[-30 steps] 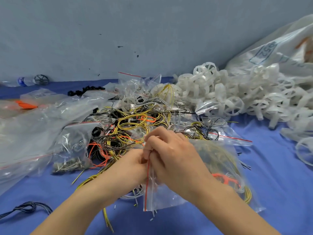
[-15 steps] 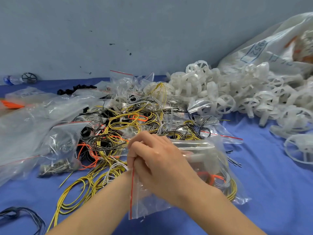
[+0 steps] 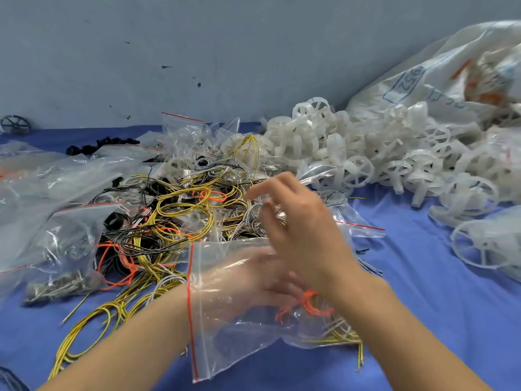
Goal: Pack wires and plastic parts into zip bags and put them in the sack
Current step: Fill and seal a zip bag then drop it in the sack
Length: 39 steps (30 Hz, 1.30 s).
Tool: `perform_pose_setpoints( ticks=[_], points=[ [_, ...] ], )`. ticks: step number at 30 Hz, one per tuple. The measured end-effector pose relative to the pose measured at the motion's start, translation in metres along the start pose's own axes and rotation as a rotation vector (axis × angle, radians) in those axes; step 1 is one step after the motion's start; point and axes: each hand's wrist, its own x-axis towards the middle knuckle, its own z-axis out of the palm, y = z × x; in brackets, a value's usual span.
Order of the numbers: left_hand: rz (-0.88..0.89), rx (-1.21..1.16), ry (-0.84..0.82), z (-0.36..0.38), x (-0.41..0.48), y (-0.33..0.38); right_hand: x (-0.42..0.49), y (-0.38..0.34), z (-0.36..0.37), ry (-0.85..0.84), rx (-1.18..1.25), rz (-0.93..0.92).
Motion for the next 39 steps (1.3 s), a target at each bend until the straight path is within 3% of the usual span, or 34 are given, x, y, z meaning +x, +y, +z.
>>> perform_pose_setpoints(
  ticks=[4, 11, 16, 22, 27, 30, 34, 39],
  points=[
    [0.023, 0.177, 0.101, -0.023, -0.014, 0.011, 0.012, 0.063, -0.011, 0.068, -0.087, 0.288],
    [0.039, 0.16, 0.292, -0.074, -0.044, 0.043, 0.006, 0.17, -0.02, 0.058, -0.097, 0.649],
    [0.164, 0.033, 0.491, -0.093, -0.05, 0.054, 0.012, 0.202, -0.023, 0.162, 0.125, 0.747],
    [0.186, -0.02, 0.508, -0.094, -0.045, 0.058, 0.028, 0.224, -0.018, 0.213, 0.237, 0.803],
    [0.222, -0.016, 0.511, -0.087, -0.043, 0.061, 0.03, 0.189, -0.019, 0.421, -0.181, 0.609],
    [0.289, 0.04, 0.568, -0.078, -0.048, 0.067, 0.039, 0.148, -0.023, 0.435, -0.246, 0.463],
    [0.396, 0.107, 0.564, -0.064, -0.059, 0.072, 0.048, 0.079, -0.024, 0.299, -0.108, 0.232],
    [0.462, 0.098, 0.453, -0.046, -0.071, 0.07, 0.028, -0.014, -0.008, 0.091, 0.389, 0.099]
  ],
)
